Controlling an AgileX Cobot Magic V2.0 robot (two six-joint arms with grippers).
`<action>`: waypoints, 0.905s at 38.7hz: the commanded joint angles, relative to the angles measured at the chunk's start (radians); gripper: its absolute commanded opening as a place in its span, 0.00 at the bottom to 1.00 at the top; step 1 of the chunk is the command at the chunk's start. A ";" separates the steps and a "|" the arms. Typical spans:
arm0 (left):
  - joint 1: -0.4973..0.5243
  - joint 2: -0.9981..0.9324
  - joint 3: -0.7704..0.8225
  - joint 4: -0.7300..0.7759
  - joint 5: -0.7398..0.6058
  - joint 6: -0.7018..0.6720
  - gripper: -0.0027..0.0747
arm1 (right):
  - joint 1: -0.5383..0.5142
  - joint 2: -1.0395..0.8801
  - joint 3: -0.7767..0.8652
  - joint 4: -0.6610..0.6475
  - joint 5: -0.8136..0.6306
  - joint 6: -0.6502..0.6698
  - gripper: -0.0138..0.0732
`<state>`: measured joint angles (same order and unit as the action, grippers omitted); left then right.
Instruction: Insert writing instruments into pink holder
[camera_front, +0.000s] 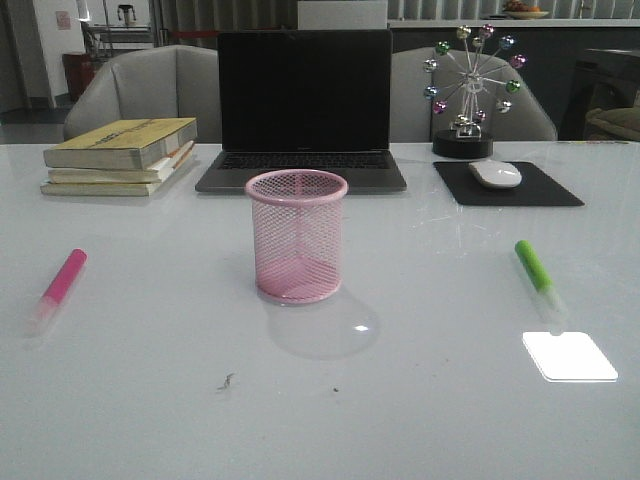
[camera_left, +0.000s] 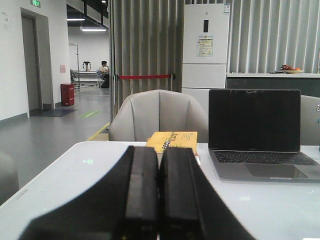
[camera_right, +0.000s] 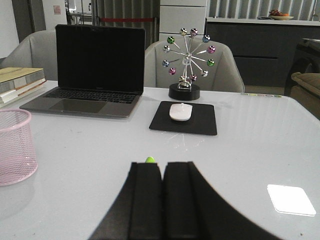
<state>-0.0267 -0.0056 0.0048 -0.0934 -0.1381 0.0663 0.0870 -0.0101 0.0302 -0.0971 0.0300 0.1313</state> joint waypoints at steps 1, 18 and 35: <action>-0.001 -0.020 0.003 -0.008 -0.103 -0.008 0.16 | -0.001 -0.019 0.001 -0.005 -0.108 -0.002 0.23; -0.001 0.031 -0.284 0.044 -0.111 -0.008 0.16 | -0.001 0.041 -0.345 -0.004 -0.080 0.001 0.23; -0.001 0.539 -0.693 0.067 0.122 -0.008 0.17 | -0.001 0.666 -0.745 -0.005 -0.022 0.001 0.23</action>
<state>-0.0267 0.4613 -0.6284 -0.0252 0.0223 0.0663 0.0870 0.5702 -0.6474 -0.0971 0.0854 0.1313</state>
